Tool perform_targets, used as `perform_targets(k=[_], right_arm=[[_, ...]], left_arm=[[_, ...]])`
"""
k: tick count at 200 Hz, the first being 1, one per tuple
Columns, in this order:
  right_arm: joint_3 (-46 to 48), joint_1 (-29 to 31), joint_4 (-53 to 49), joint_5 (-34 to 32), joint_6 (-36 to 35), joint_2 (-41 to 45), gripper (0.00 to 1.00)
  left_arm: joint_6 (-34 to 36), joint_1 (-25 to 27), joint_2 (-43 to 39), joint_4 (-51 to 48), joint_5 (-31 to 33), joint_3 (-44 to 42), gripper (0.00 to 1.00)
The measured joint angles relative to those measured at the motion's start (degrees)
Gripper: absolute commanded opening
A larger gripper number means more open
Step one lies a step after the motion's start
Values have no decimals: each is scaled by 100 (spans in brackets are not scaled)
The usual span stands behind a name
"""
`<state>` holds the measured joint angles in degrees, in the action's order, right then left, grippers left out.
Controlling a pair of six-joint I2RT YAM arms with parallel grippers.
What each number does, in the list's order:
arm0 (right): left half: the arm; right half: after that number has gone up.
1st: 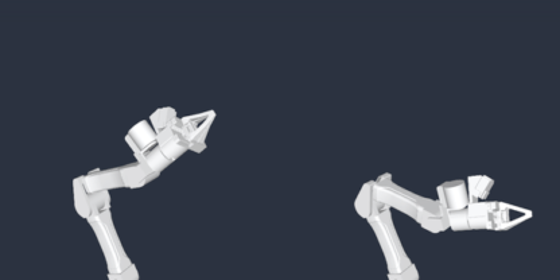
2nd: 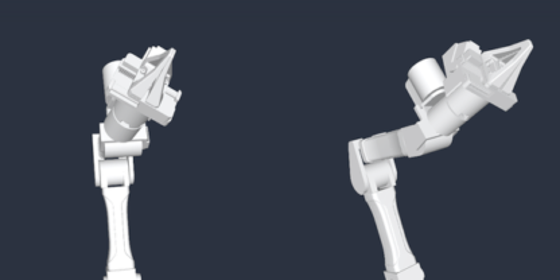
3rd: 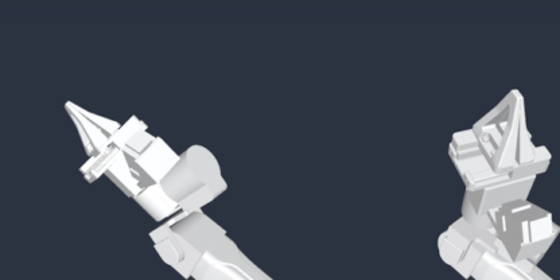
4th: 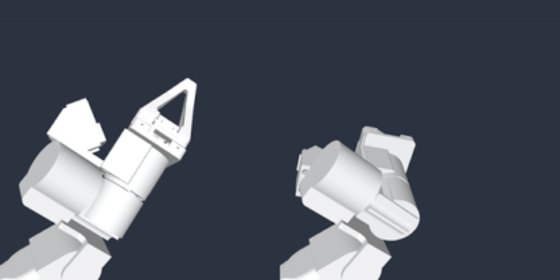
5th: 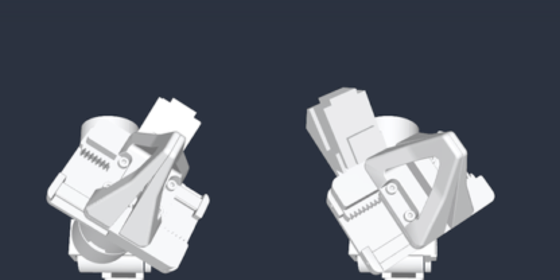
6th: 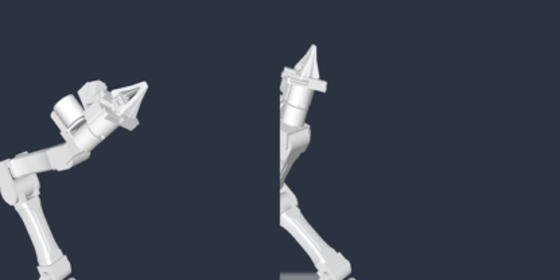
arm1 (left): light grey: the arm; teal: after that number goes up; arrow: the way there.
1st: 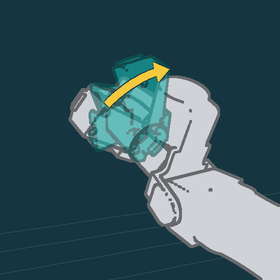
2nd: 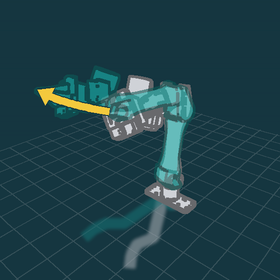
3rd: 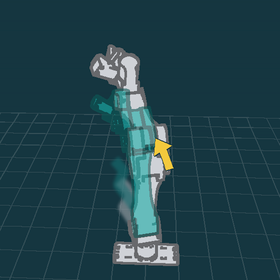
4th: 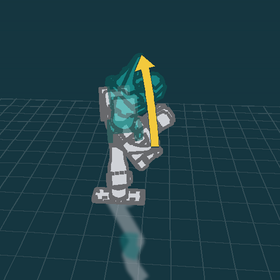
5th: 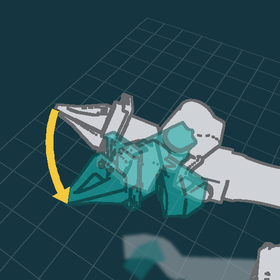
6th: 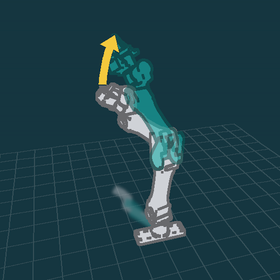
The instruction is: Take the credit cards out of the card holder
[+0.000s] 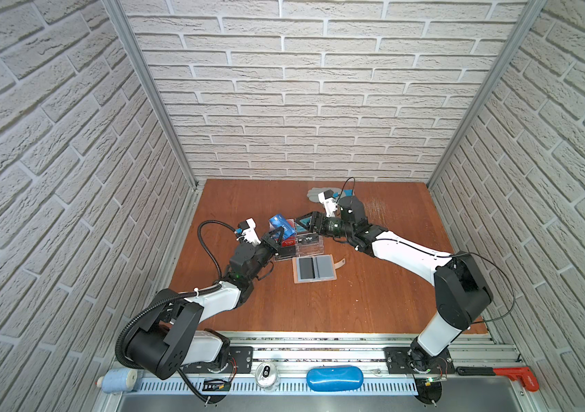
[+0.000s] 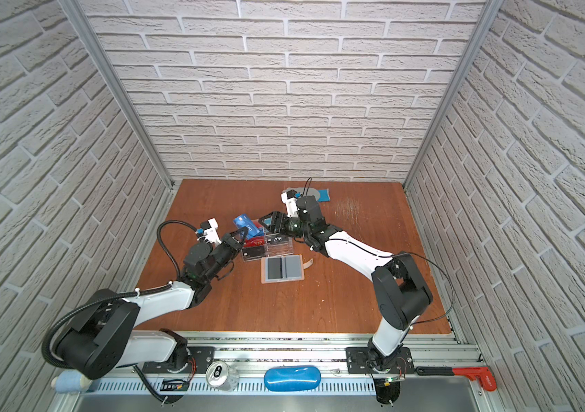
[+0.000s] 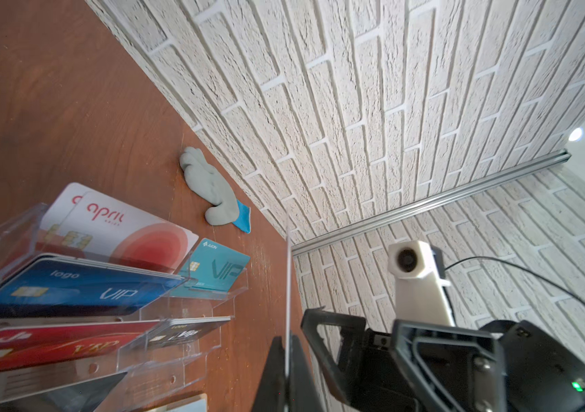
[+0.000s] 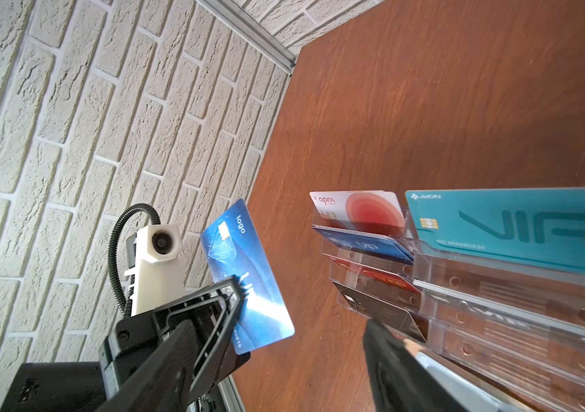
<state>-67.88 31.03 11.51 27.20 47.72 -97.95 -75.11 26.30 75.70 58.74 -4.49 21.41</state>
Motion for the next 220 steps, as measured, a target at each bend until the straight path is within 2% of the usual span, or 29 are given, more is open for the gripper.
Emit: perform_targets(k=[88, 152, 220], right_arm=[[-4, 243, 1154, 326, 719, -691, 48], [-7, 262, 1832, 584, 1045, -800, 30], [-35, 278, 2050, 697, 1187, -1143, 25]], left_arm=[[-317, 0, -22, 396, 284, -164, 0], [-317, 0, -22, 562, 313, -240, 0], [-352, -2, 39, 680, 328, -299, 0]])
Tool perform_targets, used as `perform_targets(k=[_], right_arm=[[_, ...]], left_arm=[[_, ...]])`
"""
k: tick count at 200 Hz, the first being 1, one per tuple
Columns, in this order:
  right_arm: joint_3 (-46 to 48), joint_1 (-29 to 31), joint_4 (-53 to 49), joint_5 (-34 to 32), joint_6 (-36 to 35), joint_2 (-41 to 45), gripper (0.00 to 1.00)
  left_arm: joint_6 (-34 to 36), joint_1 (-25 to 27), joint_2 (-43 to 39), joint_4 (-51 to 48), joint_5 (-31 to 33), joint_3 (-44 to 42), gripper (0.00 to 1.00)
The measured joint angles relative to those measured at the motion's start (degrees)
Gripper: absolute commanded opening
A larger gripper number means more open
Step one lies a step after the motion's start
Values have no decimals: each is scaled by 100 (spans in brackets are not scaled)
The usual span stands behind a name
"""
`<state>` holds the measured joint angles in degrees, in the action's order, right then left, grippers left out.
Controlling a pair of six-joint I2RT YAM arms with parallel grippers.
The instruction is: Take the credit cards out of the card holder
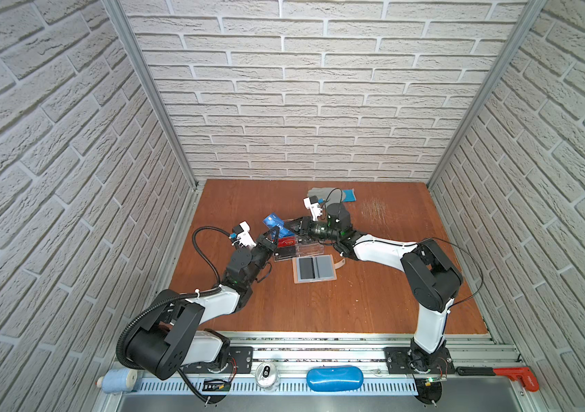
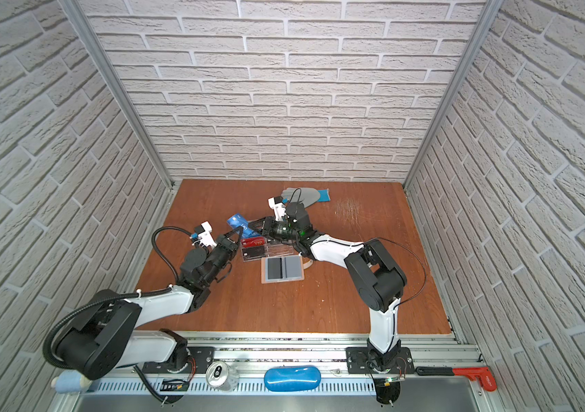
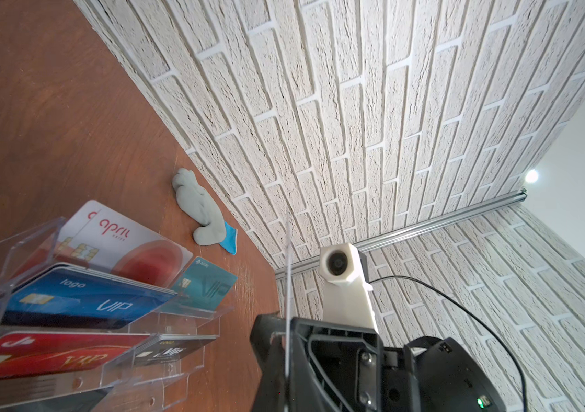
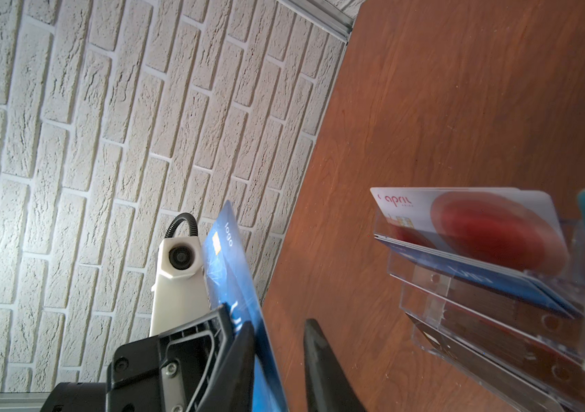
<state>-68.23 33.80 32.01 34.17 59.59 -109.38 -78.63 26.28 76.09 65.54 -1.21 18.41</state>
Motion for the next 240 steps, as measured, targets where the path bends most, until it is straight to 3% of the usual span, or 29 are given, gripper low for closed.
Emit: perform_targets(k=[128, 167, 215, 240], right_arm=[[4, 20, 302, 55, 144, 0, 6], [-13, 28, 269, 133, -94, 4, 6], [-313, -125, -632, 372, -933, 4, 6], [-778, -361, -1637, 542, -1871, 4, 6]], left_arm=[[-72, -26, 234, 326, 24, -7, 3], [-96, -87, 247, 236, -15, -22, 30], [-197, -356, 90, 160, -166, -160, 54], [-199, -527, -339, -94, -223, -254, 87]])
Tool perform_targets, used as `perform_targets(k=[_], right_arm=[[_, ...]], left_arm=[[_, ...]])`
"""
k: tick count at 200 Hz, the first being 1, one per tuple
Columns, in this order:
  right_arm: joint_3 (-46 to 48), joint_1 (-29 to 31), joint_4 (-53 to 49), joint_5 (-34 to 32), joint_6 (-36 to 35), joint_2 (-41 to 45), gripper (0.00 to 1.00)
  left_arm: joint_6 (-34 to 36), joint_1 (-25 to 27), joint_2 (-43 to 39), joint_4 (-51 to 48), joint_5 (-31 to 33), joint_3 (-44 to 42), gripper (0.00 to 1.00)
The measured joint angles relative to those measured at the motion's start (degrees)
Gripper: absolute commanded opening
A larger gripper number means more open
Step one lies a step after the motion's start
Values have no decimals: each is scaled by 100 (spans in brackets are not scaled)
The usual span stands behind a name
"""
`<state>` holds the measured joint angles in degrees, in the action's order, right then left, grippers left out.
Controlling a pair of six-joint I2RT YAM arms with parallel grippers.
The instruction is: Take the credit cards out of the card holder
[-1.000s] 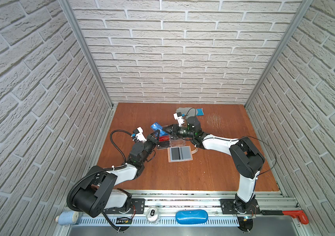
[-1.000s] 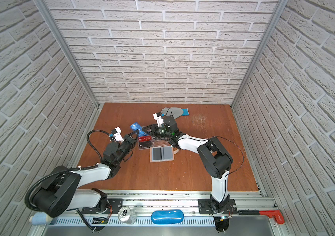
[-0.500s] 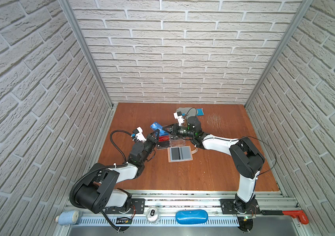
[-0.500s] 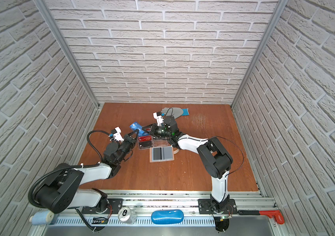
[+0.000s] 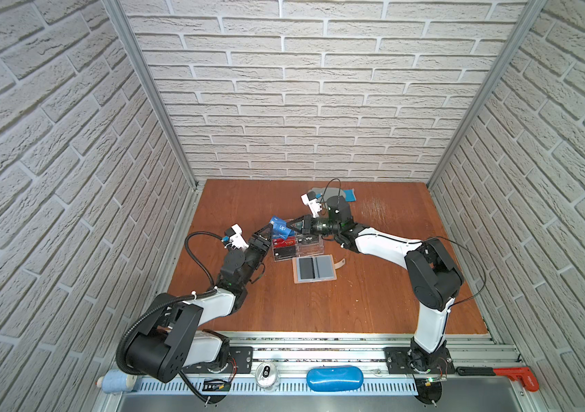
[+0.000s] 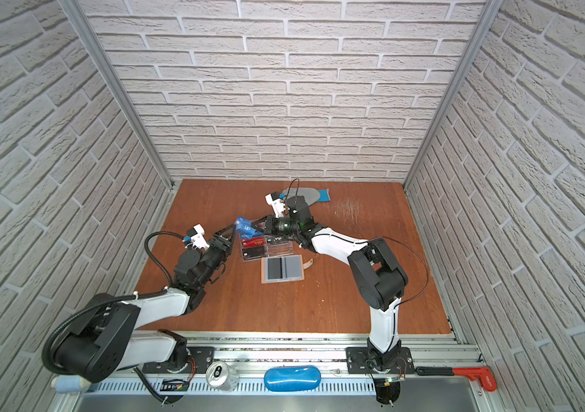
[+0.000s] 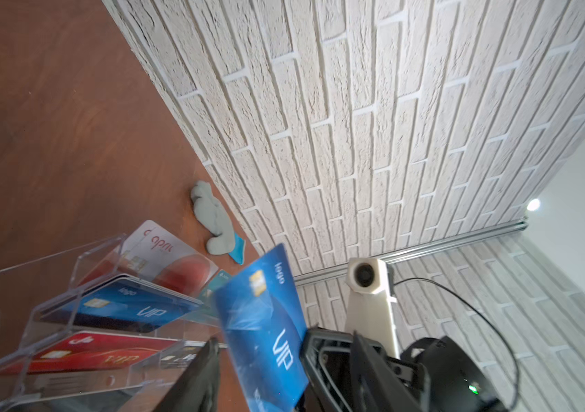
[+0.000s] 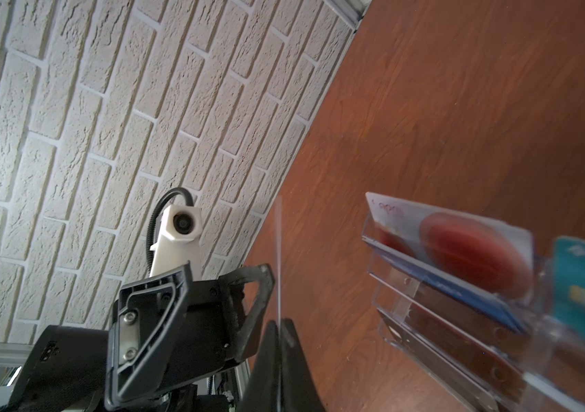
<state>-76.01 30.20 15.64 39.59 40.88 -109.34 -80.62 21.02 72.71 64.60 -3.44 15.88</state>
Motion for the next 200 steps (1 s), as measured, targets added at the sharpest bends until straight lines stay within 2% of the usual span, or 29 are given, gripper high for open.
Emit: perform_targets(k=[3, 7, 43, 79, 131, 200], right_arm=[[-66, -20, -142, 11, -107, 0, 6], [-184, -46, -378, 59, -332, 0, 6], [-1309, -179, -2396, 157, -2308, 9, 6], [-1495, -153, -3346, 173, -4041, 129, 6], [-1799, -164, -3930, 487, -5971, -46, 6], [-2691, -195, -4288, 793, -7746, -1056, 6]], left_arm=[[11, -11, -61, -46, -9, 0, 95], [26, -22, -173, -133, -20, -2, 98], [358, -66, -1307, -1093, -48, -4, 98], [737, -63, -2122, -1941, -48, -26, 98], [892, -24, -2159, -2310, -192, -317, 98], [911, 81, -1878, -2225, -396, -341, 98]])
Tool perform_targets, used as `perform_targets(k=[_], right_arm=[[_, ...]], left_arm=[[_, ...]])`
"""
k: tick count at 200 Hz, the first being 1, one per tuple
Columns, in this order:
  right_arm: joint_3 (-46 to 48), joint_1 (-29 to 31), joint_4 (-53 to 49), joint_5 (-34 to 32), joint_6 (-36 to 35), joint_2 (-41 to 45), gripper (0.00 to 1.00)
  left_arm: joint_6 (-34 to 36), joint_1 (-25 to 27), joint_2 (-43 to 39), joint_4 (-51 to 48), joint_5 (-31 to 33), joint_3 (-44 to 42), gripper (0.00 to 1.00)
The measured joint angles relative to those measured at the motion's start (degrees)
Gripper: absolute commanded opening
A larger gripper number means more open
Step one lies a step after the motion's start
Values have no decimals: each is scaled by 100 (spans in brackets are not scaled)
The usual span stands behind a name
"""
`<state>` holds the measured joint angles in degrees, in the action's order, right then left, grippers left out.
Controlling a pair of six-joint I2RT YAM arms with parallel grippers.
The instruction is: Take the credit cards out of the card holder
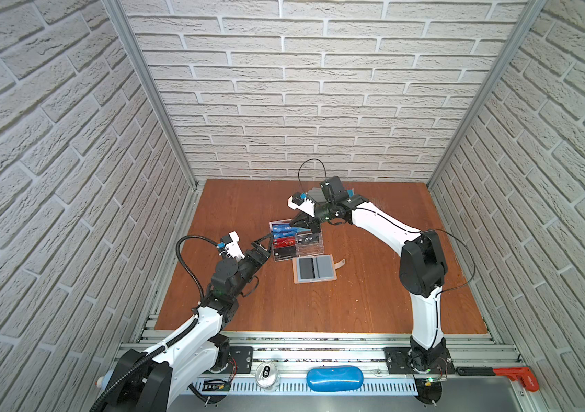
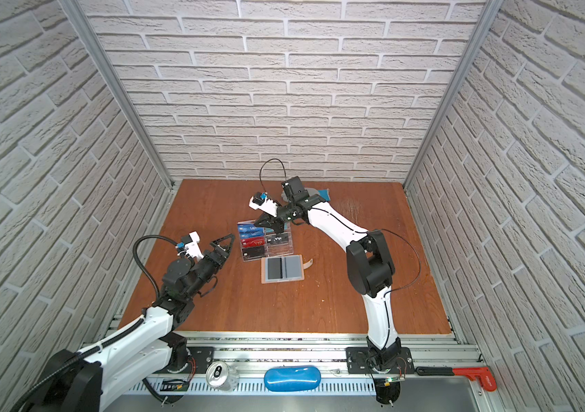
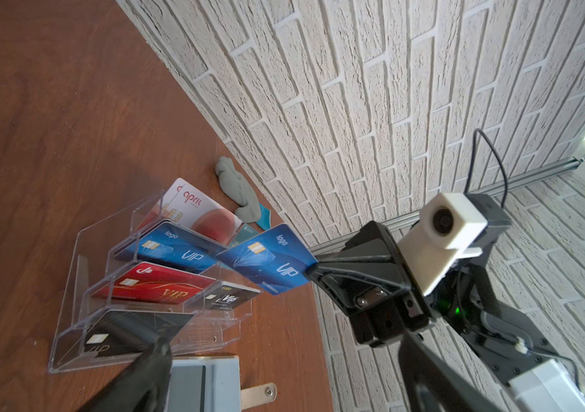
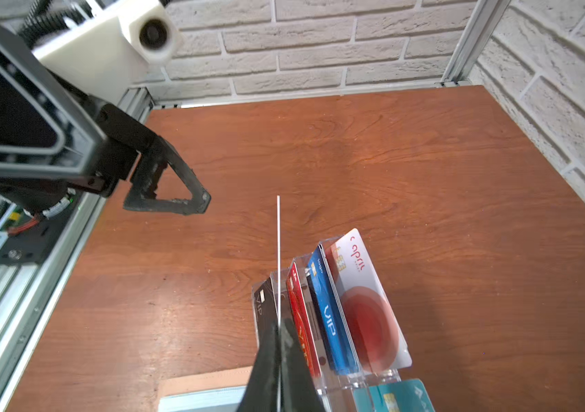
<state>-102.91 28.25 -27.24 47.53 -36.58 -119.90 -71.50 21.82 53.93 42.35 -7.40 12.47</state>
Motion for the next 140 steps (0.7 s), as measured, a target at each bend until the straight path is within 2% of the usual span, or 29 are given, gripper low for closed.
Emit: perform_targets(k=[32, 110, 140], right_arm=[[-144, -37, -168, 44, -426, -350, 6], [-1196, -52, -402, 109, -879, -927, 6], [-1274, -52, -518, 72, -986, -1080, 6]], left_arm=[[22, 13, 284, 103, -90, 0, 98], [125, 240, 866, 289, -203, 28, 98], [144, 302, 962, 286, -201, 55, 98]])
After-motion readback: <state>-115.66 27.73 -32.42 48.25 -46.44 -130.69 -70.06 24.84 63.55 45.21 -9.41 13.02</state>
